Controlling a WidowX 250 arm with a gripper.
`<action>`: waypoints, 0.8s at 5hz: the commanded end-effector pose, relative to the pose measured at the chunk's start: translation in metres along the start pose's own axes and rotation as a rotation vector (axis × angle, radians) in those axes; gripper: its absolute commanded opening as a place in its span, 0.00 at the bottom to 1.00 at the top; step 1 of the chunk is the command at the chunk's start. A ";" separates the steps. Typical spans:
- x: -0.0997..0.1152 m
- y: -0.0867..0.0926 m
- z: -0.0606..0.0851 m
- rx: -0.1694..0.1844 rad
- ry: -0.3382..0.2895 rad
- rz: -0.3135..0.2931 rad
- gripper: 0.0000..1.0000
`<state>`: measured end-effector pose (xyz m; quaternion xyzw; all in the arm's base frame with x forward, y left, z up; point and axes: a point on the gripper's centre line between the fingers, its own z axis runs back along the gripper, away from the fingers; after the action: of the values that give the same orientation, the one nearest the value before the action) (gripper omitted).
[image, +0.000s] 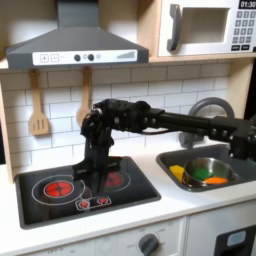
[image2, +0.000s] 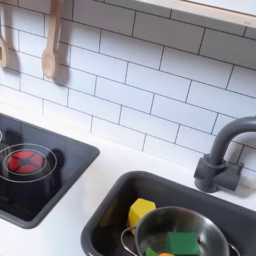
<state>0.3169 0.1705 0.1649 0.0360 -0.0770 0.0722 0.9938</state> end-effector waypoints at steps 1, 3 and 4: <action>0.000 0.009 -0.008 0.014 -0.005 0.022 0.00; 0.006 0.013 -0.015 0.018 -0.010 0.043 0.00; 0.007 0.010 -0.025 0.018 0.014 0.042 0.00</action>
<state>0.3229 0.1871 0.1414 0.0434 -0.0697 0.0998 0.9916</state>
